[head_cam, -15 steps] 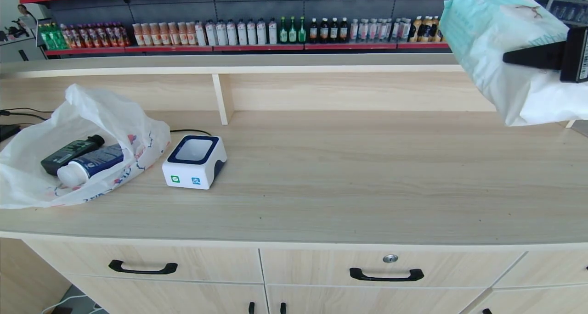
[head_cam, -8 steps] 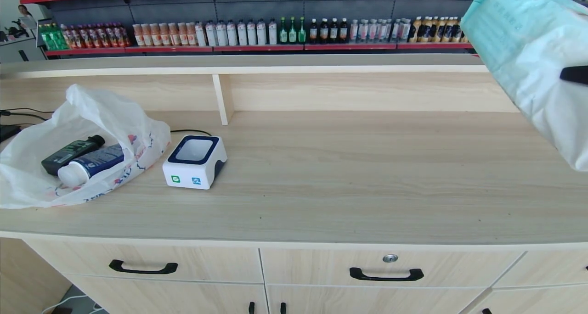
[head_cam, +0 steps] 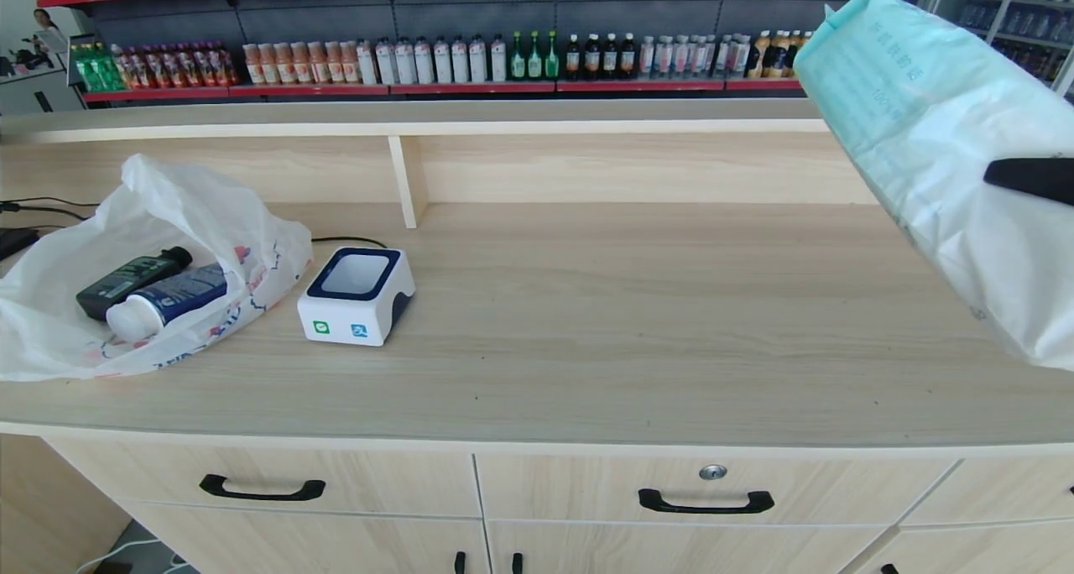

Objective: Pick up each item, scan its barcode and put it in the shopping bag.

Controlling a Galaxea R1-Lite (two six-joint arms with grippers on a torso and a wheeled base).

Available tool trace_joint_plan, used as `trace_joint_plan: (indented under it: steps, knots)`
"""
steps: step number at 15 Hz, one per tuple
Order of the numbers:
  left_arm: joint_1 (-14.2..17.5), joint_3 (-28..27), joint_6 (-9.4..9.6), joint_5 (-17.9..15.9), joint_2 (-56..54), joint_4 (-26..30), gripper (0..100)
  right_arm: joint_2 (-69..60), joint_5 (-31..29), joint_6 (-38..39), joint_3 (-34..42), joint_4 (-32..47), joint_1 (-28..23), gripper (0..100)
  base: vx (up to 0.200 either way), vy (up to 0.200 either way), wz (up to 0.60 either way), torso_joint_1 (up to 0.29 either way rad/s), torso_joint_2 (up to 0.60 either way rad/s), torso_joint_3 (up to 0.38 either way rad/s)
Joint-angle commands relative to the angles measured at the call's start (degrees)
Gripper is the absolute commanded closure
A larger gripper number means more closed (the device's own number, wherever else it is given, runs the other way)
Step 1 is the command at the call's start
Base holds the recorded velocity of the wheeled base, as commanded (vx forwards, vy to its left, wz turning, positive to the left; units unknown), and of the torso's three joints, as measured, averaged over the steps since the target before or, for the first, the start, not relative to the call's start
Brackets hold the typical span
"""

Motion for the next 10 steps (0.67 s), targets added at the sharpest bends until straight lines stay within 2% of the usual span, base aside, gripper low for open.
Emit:
trace_joint_plan:
  steps: [1,4,5,6,7,9,10]
  knots:
    - [-0.1,0.0,-0.01,0.0,0.0,0.0,0,-0.1,1.2,1.6,4.8,-2.5,0.1,100,0.0,0.0,0.0,0.0,0.0,0.0]
    - [0.0,0.0,-0.01,0.0,0.0,0.0,0,0.3,11.4,19.1,10.8,-13.5,0.9,100,0.0,0.0,0.0,0.0,0.0,0.0]
    - [0.0,0.0,-0.01,0.0,0.0,0.0,0,0.3,12.6,22.1,11.4,-15.3,0.8,100,0.0,0.0,0.0,0.0,0.0,0.0]
    - [0.0,0.0,-0.01,0.0,0.0,0.0,0,1.7,14.1,32.5,13.3,-19.9,0.8,100,0.0,0.0,0.0,0.0,0.0,0.0]
    - [0.0,0.0,-0.01,0.0,0.0,0.0,0,3.2,14.1,37.1,13.5,-20.6,0.8,100,0.0,0.0,0.0,0.0,0.0,0.0]
    - [0.0,0.0,-0.01,0.0,0.0,0.0,0,6.9,14.1,42.6,13.0,-21.4,0.8,100,0.0,0.0,0.0,0.0,0.0,0.0]
    - [0.0,0.0,-0.01,0.0,0.0,0.0,0,6.9,14.1,42.6,13.0,-21.4,0.8,100,0.0,0.0,0.0,0.0,0.0,0.0]
